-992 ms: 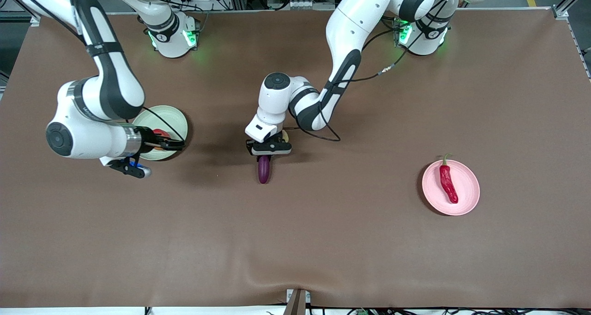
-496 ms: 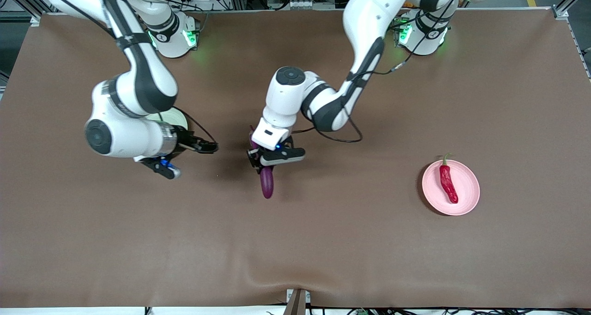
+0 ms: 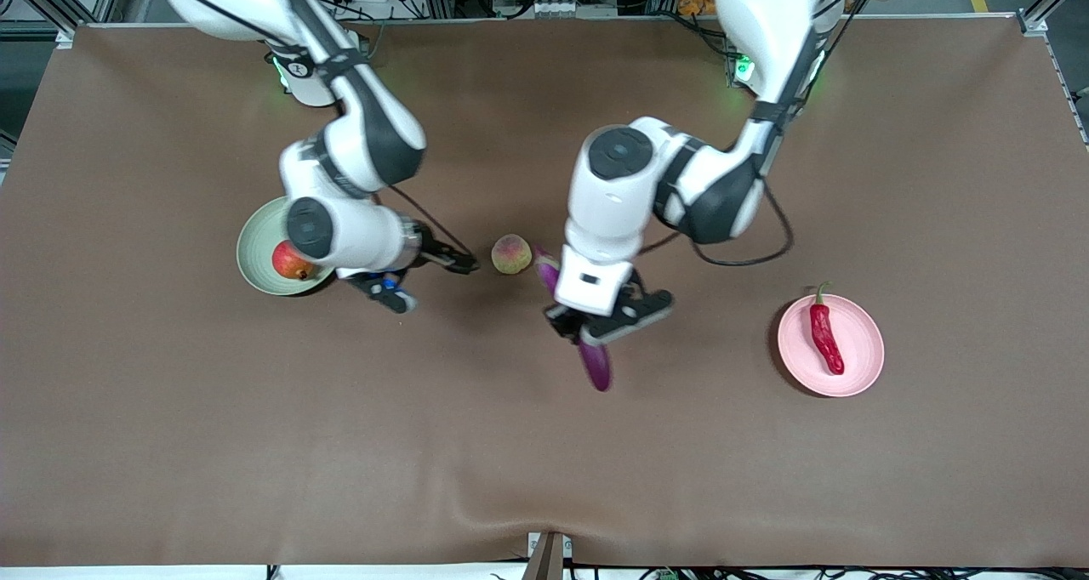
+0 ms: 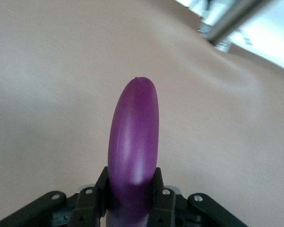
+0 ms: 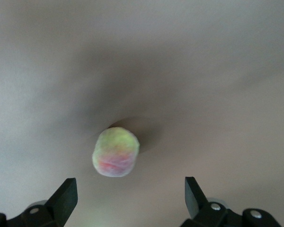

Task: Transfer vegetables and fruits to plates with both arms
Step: 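Lift the eggplant with the left gripper while the right gripper grasps the peach, then carry the eggplant to the pink plate while the right gripper carries the peach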

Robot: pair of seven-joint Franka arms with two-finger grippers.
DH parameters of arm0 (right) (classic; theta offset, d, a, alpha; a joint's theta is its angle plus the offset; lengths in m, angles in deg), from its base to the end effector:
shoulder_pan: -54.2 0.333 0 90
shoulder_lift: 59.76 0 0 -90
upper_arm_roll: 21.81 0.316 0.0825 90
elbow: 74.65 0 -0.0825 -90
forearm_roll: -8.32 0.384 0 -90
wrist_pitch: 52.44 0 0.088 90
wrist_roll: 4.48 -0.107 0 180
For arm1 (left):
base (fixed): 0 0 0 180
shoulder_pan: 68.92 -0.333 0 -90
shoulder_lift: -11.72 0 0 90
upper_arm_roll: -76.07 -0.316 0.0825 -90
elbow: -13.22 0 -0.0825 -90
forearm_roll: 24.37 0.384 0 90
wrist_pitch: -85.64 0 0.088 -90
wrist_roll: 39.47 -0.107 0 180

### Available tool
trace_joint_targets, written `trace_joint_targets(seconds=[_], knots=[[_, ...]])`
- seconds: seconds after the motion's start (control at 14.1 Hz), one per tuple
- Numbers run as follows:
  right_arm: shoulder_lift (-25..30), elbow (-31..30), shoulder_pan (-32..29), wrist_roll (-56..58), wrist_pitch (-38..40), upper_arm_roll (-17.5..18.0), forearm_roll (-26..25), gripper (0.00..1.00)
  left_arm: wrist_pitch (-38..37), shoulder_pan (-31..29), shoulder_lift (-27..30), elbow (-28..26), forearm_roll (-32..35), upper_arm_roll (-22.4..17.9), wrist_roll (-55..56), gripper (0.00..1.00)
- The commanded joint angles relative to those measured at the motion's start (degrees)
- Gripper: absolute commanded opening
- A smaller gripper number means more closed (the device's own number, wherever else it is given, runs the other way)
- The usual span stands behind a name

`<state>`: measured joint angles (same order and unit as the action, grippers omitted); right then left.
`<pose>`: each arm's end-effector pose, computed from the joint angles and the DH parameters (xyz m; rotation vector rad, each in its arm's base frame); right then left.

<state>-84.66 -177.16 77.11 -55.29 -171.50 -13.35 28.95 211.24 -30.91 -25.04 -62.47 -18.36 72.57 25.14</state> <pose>0.5380 0.3410 0.3049 -2.8089 0.7897 0.5134 0.6153 -0.4318 0.3832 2.9471 0.6865 0.3741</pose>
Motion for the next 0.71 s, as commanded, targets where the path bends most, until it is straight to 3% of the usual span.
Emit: trace_joint_targets(seconds=[0.0, 0.28, 0.64], knots=[[-4.45, 1.27, 4.68, -3.41, -4.93, -0.55, 0.82, 1.0, -7.8, -5.72, 1.95, -2.88, 0.22, 0.6, -6.15, 0.0], [-8.4, 1.27, 8.2, -5.87, -11.35, -0.73, 0.38, 1.0, -7.4, -16.09, 2.48, -8.84, 5.67, 0.95, -17.3, 0.0], [-11.75, 1.18, 11.27, -8.5, -16.37, -0.99, -0.24, 1.0, 1.2, -25.59, 3.44, -17.19, 8.83, 0.95, -36.2, 0.0]])
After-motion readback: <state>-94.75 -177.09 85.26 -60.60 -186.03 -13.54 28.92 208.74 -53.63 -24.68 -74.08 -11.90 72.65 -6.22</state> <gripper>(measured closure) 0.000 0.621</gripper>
